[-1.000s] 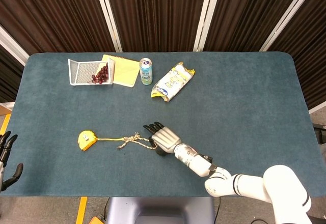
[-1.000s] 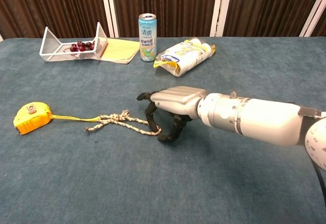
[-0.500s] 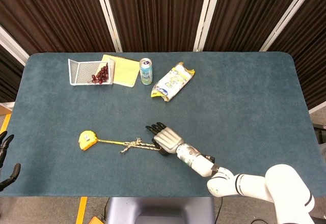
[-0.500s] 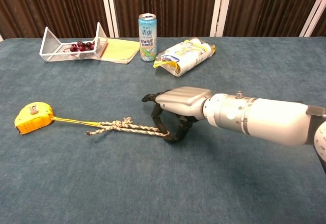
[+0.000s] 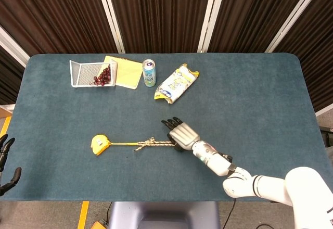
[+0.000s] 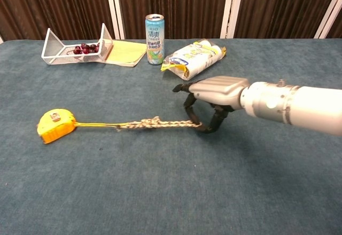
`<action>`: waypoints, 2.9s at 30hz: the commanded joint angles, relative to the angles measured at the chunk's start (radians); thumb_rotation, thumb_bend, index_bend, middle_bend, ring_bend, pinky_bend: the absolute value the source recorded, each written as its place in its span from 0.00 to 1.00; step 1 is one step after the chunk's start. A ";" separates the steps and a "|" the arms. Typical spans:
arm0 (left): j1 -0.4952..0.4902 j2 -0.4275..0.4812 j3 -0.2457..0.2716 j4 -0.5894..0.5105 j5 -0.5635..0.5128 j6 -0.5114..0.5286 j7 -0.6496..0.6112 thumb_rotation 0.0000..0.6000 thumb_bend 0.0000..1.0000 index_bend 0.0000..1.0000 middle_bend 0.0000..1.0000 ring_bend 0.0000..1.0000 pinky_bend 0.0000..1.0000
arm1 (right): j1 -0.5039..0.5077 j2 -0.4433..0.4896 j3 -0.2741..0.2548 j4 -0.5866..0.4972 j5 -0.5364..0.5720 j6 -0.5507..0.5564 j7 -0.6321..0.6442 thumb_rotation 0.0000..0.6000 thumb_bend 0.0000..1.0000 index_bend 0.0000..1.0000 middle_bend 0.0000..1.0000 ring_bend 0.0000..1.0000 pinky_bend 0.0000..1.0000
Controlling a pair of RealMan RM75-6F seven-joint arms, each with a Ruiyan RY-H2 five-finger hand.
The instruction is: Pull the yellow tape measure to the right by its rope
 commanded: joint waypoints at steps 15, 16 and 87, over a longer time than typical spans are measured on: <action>-0.004 -0.005 0.001 -0.004 -0.002 -0.014 0.009 1.00 0.43 0.04 0.00 0.00 0.02 | -0.169 0.337 -0.090 -0.111 -0.055 0.153 0.029 1.00 0.51 0.74 0.10 0.13 0.00; -0.004 -0.006 0.001 -0.005 -0.002 -0.015 0.011 1.00 0.43 0.04 0.00 0.00 0.02 | -0.180 0.354 -0.097 -0.110 -0.058 0.160 0.033 1.00 0.51 0.74 0.10 0.13 0.00; -0.049 -0.042 -0.007 0.026 -0.004 -0.079 0.037 1.00 0.43 0.04 0.00 0.00 0.02 | -0.845 0.635 -0.238 -0.350 -0.458 0.926 0.227 1.00 0.18 0.07 0.00 0.00 0.00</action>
